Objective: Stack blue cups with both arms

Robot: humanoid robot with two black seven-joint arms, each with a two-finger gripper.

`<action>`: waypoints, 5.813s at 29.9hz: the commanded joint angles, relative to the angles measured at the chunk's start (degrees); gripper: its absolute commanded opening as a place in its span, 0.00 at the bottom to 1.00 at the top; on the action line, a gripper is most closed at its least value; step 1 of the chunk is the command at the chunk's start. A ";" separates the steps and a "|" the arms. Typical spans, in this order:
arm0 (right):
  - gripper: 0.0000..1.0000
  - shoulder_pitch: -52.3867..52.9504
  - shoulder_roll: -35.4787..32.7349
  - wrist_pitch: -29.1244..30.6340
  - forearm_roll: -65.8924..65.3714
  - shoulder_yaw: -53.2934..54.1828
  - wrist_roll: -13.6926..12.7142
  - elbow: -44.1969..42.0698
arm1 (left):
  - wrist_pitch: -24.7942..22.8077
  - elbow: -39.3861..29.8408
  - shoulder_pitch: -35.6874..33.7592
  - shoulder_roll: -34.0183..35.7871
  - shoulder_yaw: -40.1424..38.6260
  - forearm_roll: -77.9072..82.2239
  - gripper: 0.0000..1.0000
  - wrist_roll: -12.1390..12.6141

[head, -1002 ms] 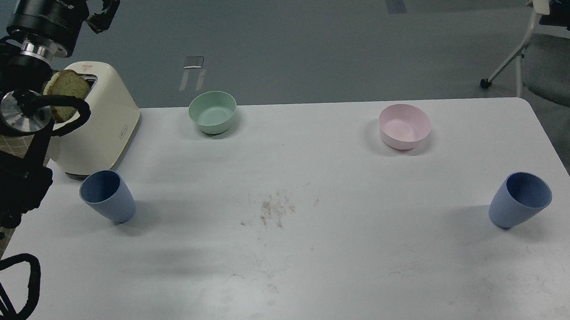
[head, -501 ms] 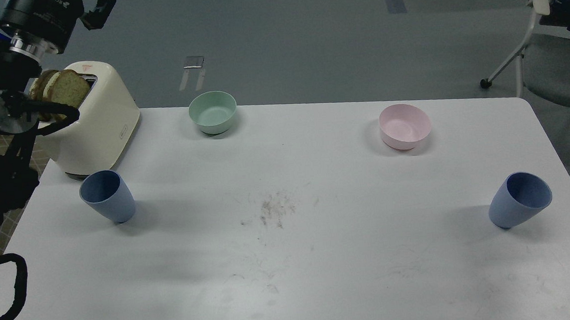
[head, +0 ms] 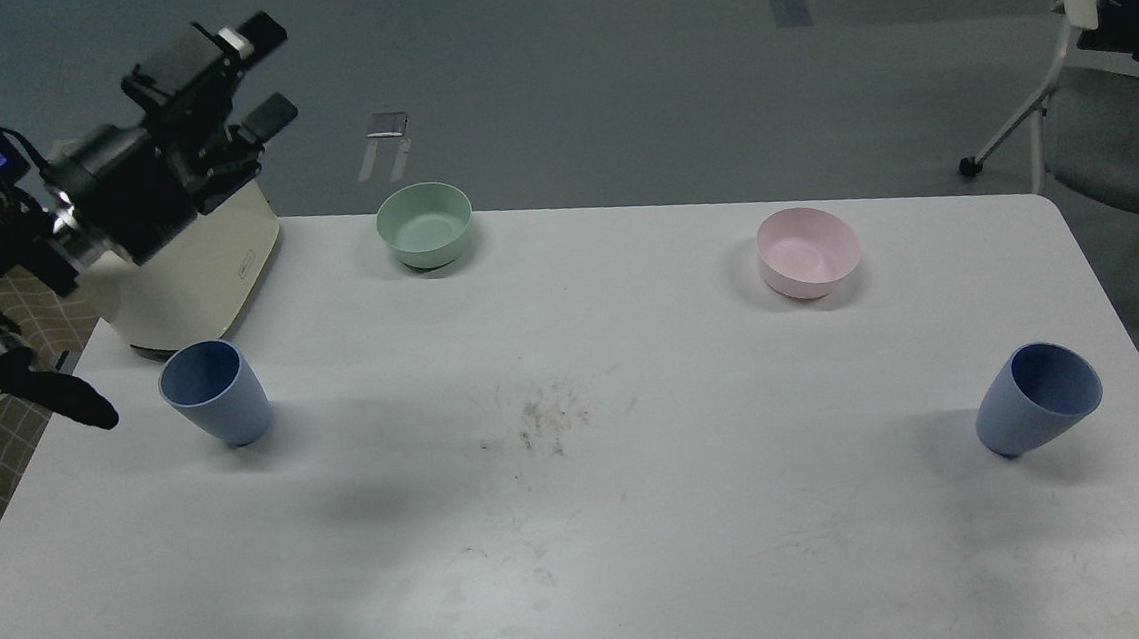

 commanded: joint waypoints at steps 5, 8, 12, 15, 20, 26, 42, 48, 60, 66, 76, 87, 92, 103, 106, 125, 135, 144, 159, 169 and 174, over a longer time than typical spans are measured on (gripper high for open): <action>1.00 -0.12 0.10 0.00 0.01 0.14 0.50 0.09 | 1.27 -1.29 5.69 7.58 -0.04 23.83 0.91 -3.39; 1.00 -0.21 0.01 0.00 0.01 0.22 1.30 -0.08 | 4.34 -1.29 10.70 11.71 0.22 31.58 0.91 -4.46; 1.00 -0.47 0.01 0.00 0.01 1.10 1.56 -0.17 | 5.05 -0.85 14.49 15.85 0.22 36.52 0.90 -4.63; 1.00 -1.00 -0.16 0.00 0.01 2.33 1.74 -0.34 | 5.14 0.11 15.64 18.22 0.31 39.06 0.90 -4.72; 1.00 -1.00 0.01 0.00 0.01 2.51 1.74 -0.17 | 5.14 3.54 15.64 18.49 0.40 40.21 0.86 -4.98; 1.00 -1.09 0.10 0.00 0.01 2.42 1.73 0.10 | 5.84 7.67 15.03 16.47 3.65 42.85 0.77 -5.16; 1.00 -1.26 -0.08 0.00 0.01 2.51 1.56 0.09 | 9.10 14.09 11.25 10.14 7.17 44.70 0.65 -5.16; 1.00 -1.35 -0.25 0.00 0.10 2.60 1.73 0.18 | 9.10 15.32 10.72 8.83 8.05 45.05 0.52 -5.25; 1.00 -1.35 -0.34 0.00 0.19 2.77 1.56 0.09 | 9.10 17.25 10.11 7.59 8.13 45.31 0.11 -5.34; 1.00 -1.35 -0.34 0.00 0.10 2.77 1.73 -0.08 | 9.10 17.25 9.40 7.85 8.93 45.23 0.00 -5.25; 1.00 -2.23 -0.34 0.00 0.19 2.95 1.74 0.09 | 1.46 3.38 -3.68 11.29 9.19 45.23 0.00 -4.55; 1.00 -4.34 -2.27 0.00 0.45 4.18 1.74 0.18 | -2.59 3.44 -29.35 -5.56 37.56 50.06 0.00 -2.09; 1.00 -5.65 -2.54 0.00 0.45 5.67 1.56 0.18 | -2.59 11.43 -31.90 -13.48 41.61 52.95 0.00 -1.56; 1.00 -6.62 -1.92 0.00 0.45 5.67 1.73 0.36 | -2.59 16.38 -32.43 -20.88 46.89 54.56 0.00 -1.38; 1.00 -6.62 -1.92 0.00 0.45 5.67 1.74 0.62 | -2.33 19.18 -32.08 -21.93 46.98 54.56 0.00 -1.38; 1.00 -6.98 -2.36 0.00 0.45 5.67 1.56 0.71 | -0.93 19.19 -32.17 -21.24 45.23 53.84 0.58 -1.21; 1.00 -17.77 -5.43 0.00 -1.56 2.78 1.56 14.66 | 6.02 18.84 -29.72 -17.90 26.97 21.03 0.89 -2.00; 1.00 -23.76 -7.90 0.00 -22.80 2.33 1.56 25.75 | 7.69 18.66 -24.89 -17.02 10.36 -12.13 0.95 -5.42; 1.00 -29.46 -18.61 0.00 -58.95 1.81 1.56 39.02 | 9.71 20.07 -18.73 -17.63 -1.17 -40.97 0.96 -5.51; 1.00 -32.81 -20.73 0.00 -72.32 -0.30 1.56 44.39 | 9.80 20.86 -16.70 -19.83 -1.88 -49.43 0.96 -5.34; 0.99 -36.85 -20.73 0.00 -75.65 -2.94 1.47 48.43 | 9.71 20.86 -16.44 -19.92 -1.80 -49.34 0.96 -4.99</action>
